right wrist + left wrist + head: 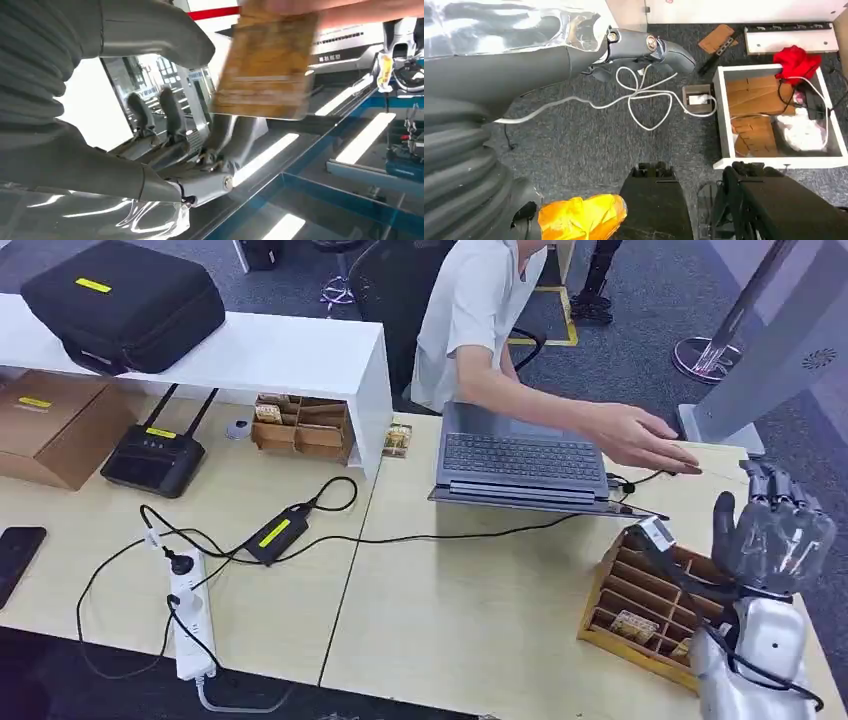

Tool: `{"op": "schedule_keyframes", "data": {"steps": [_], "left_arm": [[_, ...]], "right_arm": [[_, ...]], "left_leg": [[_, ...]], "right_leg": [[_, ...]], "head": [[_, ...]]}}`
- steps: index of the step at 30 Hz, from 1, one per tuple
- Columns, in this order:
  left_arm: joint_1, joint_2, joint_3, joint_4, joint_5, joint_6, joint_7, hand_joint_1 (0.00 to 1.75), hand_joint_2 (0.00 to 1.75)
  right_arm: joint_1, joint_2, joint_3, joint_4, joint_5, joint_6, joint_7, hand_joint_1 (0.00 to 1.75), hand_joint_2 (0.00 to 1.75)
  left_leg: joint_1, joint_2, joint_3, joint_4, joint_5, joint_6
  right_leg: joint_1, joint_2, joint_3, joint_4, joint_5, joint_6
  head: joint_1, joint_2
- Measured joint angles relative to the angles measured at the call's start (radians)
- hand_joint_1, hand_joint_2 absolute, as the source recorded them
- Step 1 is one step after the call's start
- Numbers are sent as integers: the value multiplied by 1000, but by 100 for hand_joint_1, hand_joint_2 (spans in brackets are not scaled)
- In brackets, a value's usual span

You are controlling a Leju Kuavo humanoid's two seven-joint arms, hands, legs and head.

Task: Pass the card to the sensor for recognition and then transmit it.

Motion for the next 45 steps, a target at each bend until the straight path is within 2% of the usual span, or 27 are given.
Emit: {"op": "schedule_keyframes", "data": {"steps": [8,14,17,19,20,22,23,24,26,31,41,45], "left_arm": [[0,9,0,-10,-13,3,13,0,175],[4,24,0,-14,-13,5,21,0,175],[7,28,0,-14,-10,6,23,0,175],[7,29,0,-14,-6,6,23,0,175],[8,29,0,-14,-2,6,23,0,175],[9,27,0,-14,13,2,22,0,175],[9,27,0,-12,18,-1,20,0,175],[9,26,0,-10,21,-5,18,0,175],[9,22,3,-4,24,-13,10,0,175],[12,18,11,0,26,-24,2,0,175],[12,13,12,2,26,-24,0,0,175],[8,13,21,1,1,-57,15,0,175]], "right_arm": [[18,-30,11,8,20,0,30,0,175],[27,-69,19,39,101,0,122,0,175],[27,-91,22,61,103,0,136,0,175],[24,-111,32,87,108,2,200,0,175],[21,-137,50,110,109,15,282,0,175],[-9,-221,140,196,110,93,514,0,175],[-25,-269,186,245,110,118,587,0,175],[-38,-303,231,300,110,127,631,0,175],[-60,-356,287,389,111,110,648,0,175],[-133,-433,361,518,111,106,663,0,175],[-177,-479,413,595,111,107,668,0,175],[-178,-504,414,620,111,184,698,0,175]], "left_leg": [[0,0,0,0,0,0],[0,-1,0,0,0,0],[0,-1,0,0,0,0],[0,-1,-1,0,0,0],[0,-2,-1,0,0,0],[-1,-3,-1,1,0,1],[-1,-3,-2,1,0,1],[-1,-3,-2,1,0,1],[-1,-3,-2,2,0,1],[0,-3,2,2,0,2],[0,-1,7,2,1,5],[1,-1,11,3,1,7]], "right_leg": [[0,-1,0,0,0,0],[0,-1,0,0,0,0],[0,-1,0,0,0,0],[0,-1,0,0,0,0],[0,-2,0,0,0,0],[-1,-3,0,-1,0,0],[-1,-3,0,-1,0,0],[-1,-4,0,-1,1,1],[-1,-4,0,-1,1,1],[0,-4,4,-3,1,2],[0,-2,10,-6,4,7],[0,-2,12,-10,4,8]], "head": [[0,0],[0,0],[0,0],[0,0],[0,0],[0,0],[0,0],[0,0],[0,0],[0,0],[0,0],[-1,0]]}}
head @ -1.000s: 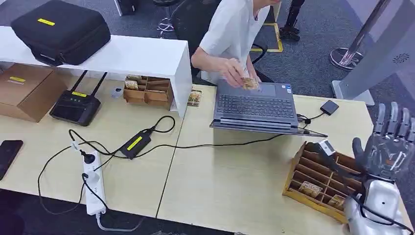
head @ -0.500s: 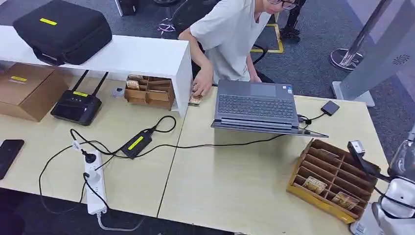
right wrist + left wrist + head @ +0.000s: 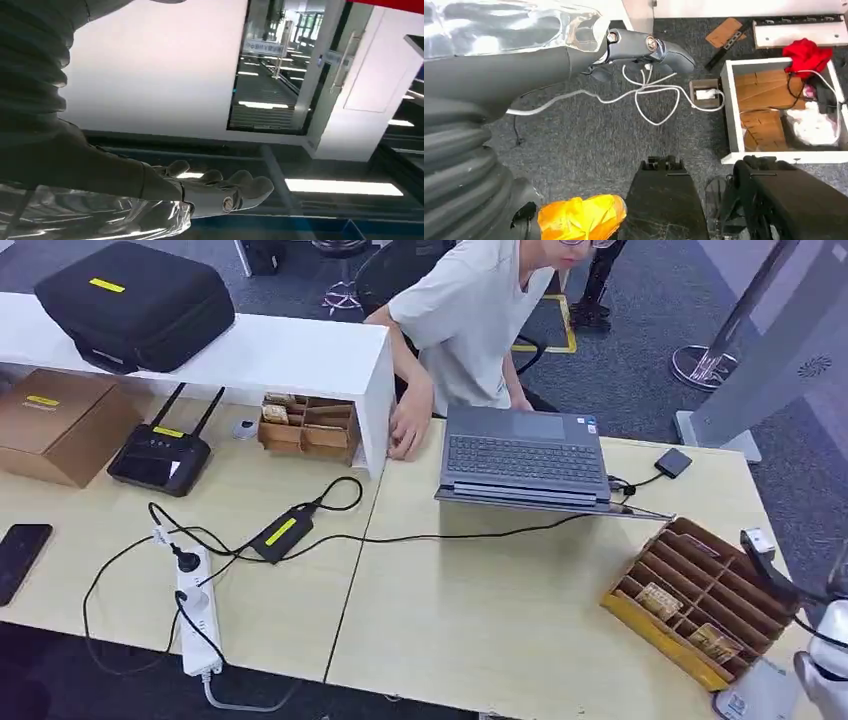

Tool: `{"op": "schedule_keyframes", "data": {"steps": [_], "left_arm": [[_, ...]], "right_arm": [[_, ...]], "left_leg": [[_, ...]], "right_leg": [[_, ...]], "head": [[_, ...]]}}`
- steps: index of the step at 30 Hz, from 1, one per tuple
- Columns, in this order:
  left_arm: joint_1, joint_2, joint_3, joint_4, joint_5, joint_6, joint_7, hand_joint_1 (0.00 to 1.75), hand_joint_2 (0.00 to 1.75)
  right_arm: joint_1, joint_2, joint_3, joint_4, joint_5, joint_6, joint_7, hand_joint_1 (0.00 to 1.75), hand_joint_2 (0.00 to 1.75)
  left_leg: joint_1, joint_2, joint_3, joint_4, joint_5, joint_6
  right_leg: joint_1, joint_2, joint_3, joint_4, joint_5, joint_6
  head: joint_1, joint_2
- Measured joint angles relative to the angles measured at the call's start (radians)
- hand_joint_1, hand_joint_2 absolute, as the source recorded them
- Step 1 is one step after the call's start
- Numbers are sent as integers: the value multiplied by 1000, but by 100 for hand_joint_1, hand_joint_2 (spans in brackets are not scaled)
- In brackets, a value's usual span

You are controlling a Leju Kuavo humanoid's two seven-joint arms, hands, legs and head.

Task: Pass the card to the sensor for recognition and then transmit it.

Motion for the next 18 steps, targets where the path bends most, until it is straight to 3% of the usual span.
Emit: {"op": "schedule_keyframes", "data": {"steps": [4,7,12,15,18], "left_arm": [[5,-11,44,-5,-44,-88,9,0,175],[16,-21,69,-5,-76,-112,7,0,175],[26,-24,93,-6,-111,-127,-4,0,175],[32,-24,103,-7,-122,-128,-9,0,175],[39,-26,116,-9,-130,-134,-12,0,175]], "right_arm": [[32,-63,-65,75,0,97,4,0,175],[164,-110,-149,151,0,161,5,0,175],[352,-128,-332,246,0,132,5,0,175],[413,-125,-422,273,0,96,5,0,175],[427,-104,-508,272,0,2,-51,0,175]], "left_leg": [[3,-7,4,0,-2,3],[5,-22,-2,0,-1,5],[-1,-16,-10,-1,-2,10],[-2,-10,-10,-3,-3,9],[-2,-2,-9,-4,-4,8]], "right_leg": [[3,-6,8,-7,-1,1],[3,-21,12,-11,-1,3],[-2,-15,4,-9,1,7],[-2,-10,0,-8,1,7],[-2,-1,-1,-8,1,7]], "head": [[1,0],[2,0],[1,0],[0,0],[0,0]]}}
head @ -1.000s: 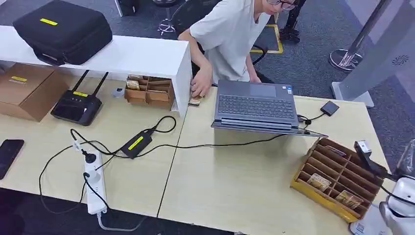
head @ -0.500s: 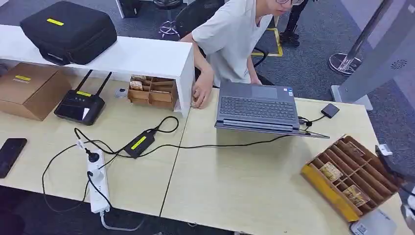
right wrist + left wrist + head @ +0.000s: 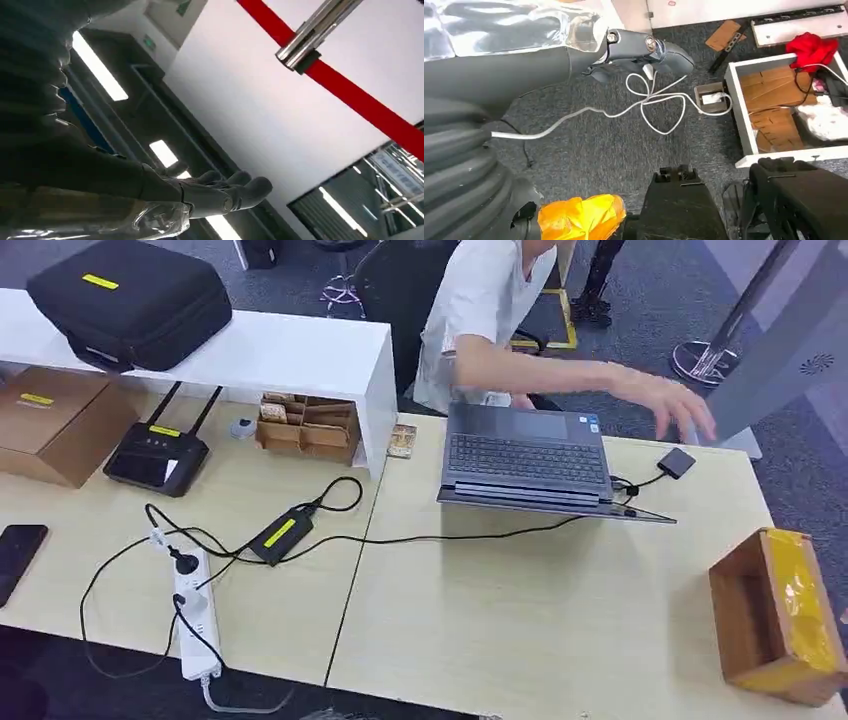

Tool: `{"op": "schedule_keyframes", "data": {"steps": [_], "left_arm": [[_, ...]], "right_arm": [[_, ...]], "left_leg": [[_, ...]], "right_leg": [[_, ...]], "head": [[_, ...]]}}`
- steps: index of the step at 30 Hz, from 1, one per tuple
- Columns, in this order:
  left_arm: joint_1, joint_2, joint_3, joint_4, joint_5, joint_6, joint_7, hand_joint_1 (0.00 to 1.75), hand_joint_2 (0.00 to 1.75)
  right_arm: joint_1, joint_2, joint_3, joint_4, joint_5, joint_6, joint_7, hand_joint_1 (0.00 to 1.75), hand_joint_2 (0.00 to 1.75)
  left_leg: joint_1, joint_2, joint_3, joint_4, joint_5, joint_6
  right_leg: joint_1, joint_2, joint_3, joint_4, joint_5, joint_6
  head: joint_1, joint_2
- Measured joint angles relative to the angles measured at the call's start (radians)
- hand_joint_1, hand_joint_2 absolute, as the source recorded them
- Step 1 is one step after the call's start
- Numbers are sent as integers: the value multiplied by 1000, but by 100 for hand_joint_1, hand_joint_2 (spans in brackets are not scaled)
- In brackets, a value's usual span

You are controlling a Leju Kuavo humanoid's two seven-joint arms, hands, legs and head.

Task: Pass the card to the sensor for recognition and then transmit it.

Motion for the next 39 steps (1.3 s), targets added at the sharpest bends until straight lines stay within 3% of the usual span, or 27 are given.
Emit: {"op": "schedule_keyframes", "data": {"steps": [2,4,8,13,16,34,39], "left_arm": [[1,-2,2,0,-6,-1,-2,0,175],[1,-3,5,0,-11,-2,-4,0,175],[6,-5,13,0,-15,-8,-9,0,175],[7,-8,19,0,-24,-13,-22,0,175],[6,-13,24,6,-26,-22,-35,0,175],[16,-43,64,32,-43,-75,-75,0,175],[22,-51,79,40,-49,-91,-89,0,175]], "right_arm": [[0,24,-110,-17,-6,-102,-112,0,175],[-5,41,-217,-34,-5,-151,-209,0,175],[-18,63,-378,-64,-6,-171,-294,0,175],[-56,72,-521,-112,-1,-178,-392,0,175],[-85,72,-551,-121,0,-178,-386,0,175],[-115,57,-542,-144,0,-168,-291,0,175],[-87,44,-497,-136,0,-122,-192,0,175]], "left_leg": [[0,1,0,0,0,0],[0,1,1,0,1,-1],[0,0,0,0,2,0],[-1,3,1,0,2,0],[-1,3,1,0,2,0],[-1,3,1,0,2,0],[-1,3,1,0,2,0]], "right_leg": [[-1,1,-1,2,0,0],[-1,1,-2,2,0,0],[-1,-1,-2,4,0,0],[-2,2,-3,4,0,0],[-2,2,-3,4,0,0],[-2,2,-4,4,0,-1],[-2,2,-4,4,0,0]], "head": [[0,0],[0,0],[0,0],[0,0],[0,0],[0,0],[0,0]]}}
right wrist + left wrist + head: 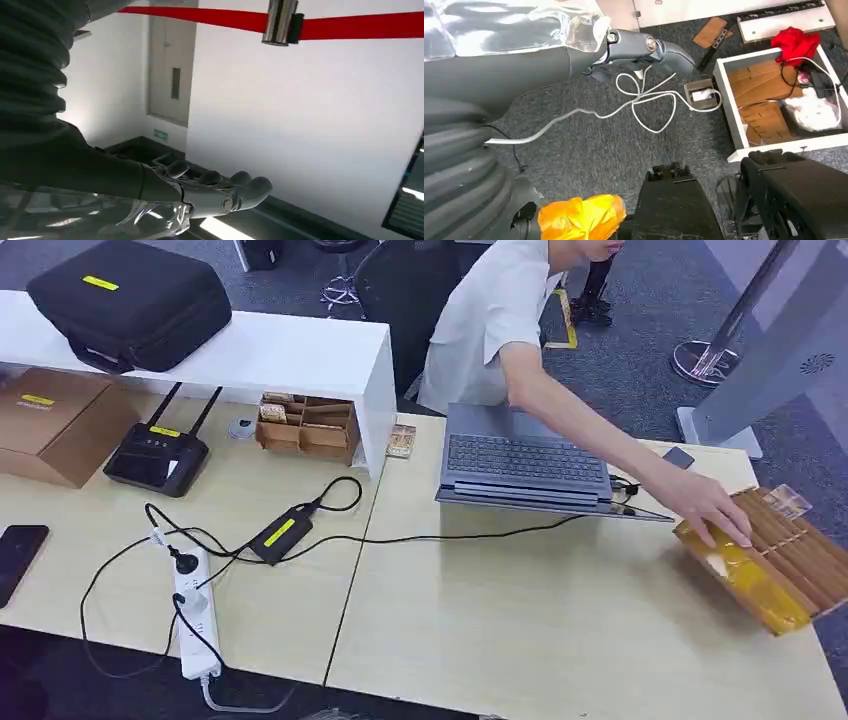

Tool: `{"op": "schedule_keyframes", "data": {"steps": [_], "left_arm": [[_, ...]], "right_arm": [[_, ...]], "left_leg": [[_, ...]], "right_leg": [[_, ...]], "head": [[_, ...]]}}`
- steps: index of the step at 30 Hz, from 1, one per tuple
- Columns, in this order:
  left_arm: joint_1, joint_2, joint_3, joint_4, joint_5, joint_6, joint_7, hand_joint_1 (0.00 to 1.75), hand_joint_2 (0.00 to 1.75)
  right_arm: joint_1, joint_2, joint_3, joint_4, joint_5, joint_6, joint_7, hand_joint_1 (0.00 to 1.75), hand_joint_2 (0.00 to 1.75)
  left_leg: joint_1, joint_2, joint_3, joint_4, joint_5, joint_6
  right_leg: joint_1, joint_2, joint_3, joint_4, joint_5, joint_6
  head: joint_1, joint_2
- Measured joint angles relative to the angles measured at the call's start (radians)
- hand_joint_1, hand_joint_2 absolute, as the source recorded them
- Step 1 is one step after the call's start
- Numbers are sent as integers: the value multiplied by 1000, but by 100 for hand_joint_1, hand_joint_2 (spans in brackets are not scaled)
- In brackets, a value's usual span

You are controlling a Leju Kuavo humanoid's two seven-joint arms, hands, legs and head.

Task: Pass the card to the sensor for recognition and then transmit it.

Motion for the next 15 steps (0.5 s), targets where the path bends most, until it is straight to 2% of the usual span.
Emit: {"op": "schedule_keyframes", "data": {"steps": [5,10,15], "left_arm": [[7,-11,19,13,-6,-20,-17,0,175],[9,-15,24,17,-9,-25,-20,0,175],[11,-15,28,18,-11,-26,-21,0,175]], "right_arm": [[72,-16,78,71,0,41,123,0,175],[118,-20,117,128,0,38,140,0,175],[170,-29,158,190,0,105,220,0,175]], "left_leg": [[0,-1,-1,0,0,0],[0,2,0,0,-1,-1],[0,1,1,0,-1,-1]], "right_leg": [[0,-1,0,0,0,0],[0,3,-1,0,0,0],[0,1,-1,0,-1,0]], "head": [[1,0],[0,0],[1,0]]}}
